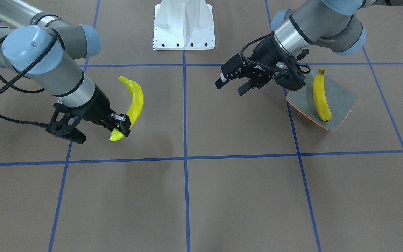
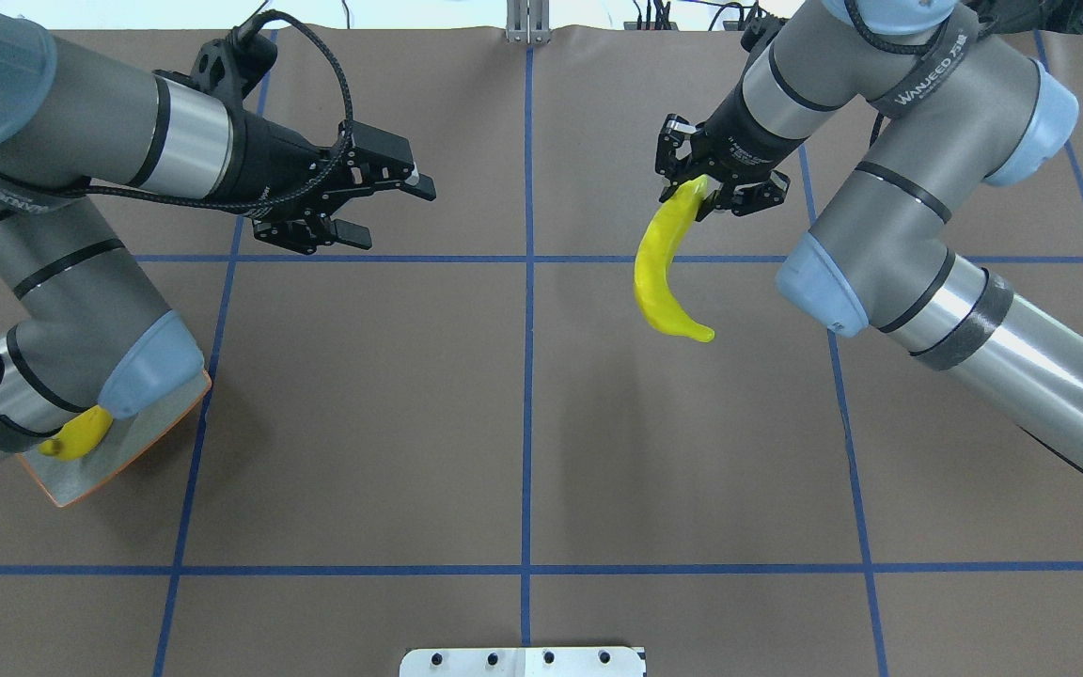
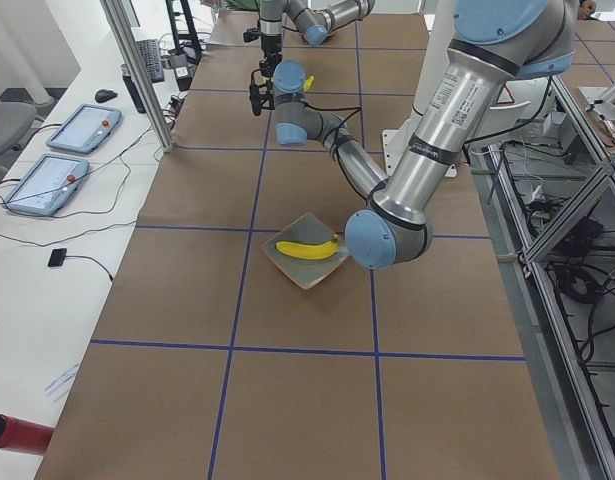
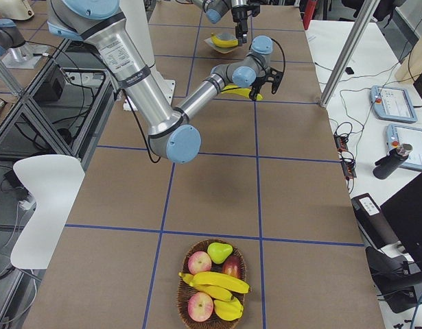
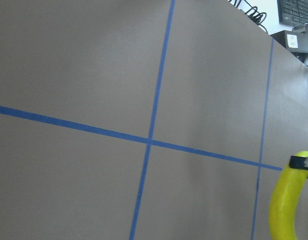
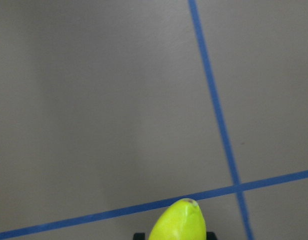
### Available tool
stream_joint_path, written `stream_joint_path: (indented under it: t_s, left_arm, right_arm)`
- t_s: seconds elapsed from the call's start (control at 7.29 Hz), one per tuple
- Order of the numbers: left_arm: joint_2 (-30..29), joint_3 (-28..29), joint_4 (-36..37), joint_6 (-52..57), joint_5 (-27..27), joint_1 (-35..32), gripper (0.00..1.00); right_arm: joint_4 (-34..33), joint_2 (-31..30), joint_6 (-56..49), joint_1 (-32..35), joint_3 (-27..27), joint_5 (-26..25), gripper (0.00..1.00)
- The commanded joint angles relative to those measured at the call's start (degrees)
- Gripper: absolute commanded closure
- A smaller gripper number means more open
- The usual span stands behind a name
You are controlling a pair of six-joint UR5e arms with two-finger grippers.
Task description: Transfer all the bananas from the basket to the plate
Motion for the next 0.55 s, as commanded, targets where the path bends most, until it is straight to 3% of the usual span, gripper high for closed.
stream_joint_path:
  t_s: [0.0, 0.14, 0.41]
  left_arm:
    - [-4.3, 1.5, -0.7, -2.3, 3.4, 2.9, 0.0]
    - [-5.7, 1.6, -0.7, -4.5, 8.3, 6.6, 0.0]
    - [-6.1, 2.7, -0.7, -4.5, 10.2, 9.0, 0.0]
  right_arm:
    - [3.8, 0.4, 7.5, -3.2, 2.5, -1.4, 1.0]
    - [3.8, 1.1, 7.8, -3.6, 2.5, -1.9, 1.0]
    - [3.8, 1.2, 7.9, -3.7, 3.2, -2.3, 1.0]
